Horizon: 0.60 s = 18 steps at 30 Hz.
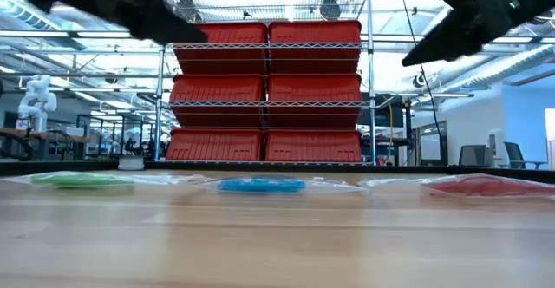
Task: Sort rubber bands
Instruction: Return to Home Position
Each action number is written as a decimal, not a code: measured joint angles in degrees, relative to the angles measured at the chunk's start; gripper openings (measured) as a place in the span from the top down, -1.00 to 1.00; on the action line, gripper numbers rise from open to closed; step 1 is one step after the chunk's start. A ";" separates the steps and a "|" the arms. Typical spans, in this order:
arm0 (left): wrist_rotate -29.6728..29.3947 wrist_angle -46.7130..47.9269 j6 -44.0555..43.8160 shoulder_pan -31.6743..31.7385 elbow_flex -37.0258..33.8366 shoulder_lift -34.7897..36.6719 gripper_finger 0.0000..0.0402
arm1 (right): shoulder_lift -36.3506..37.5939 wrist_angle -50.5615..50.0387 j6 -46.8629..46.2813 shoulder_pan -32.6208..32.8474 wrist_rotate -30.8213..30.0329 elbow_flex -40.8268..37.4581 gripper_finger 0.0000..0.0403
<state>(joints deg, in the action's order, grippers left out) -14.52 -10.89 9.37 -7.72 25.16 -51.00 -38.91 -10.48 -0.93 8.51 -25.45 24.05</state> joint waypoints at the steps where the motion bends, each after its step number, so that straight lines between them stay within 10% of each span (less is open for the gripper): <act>1: -0.33 -0.52 0.00 -0.26 -1.73 2.33 0.98 | 3.12 -0.40 -0.02 -0.36 -0.07 -1.76 1.00; 10: -0.54 -0.75 -2.10 0.57 -14.61 23.93 0.98 | 32.91 7.05 3.39 -1.12 1.63 -16.14 1.00; 18: 8.13 -3.85 -2.81 8.57 -19.07 25.84 0.98 | 38.35 15.13 5.74 -7.99 8.46 -23.27 1.00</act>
<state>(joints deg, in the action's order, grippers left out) -6.38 -14.74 6.56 0.85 6.09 -25.16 -0.56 4.64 4.81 0.52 -16.99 0.78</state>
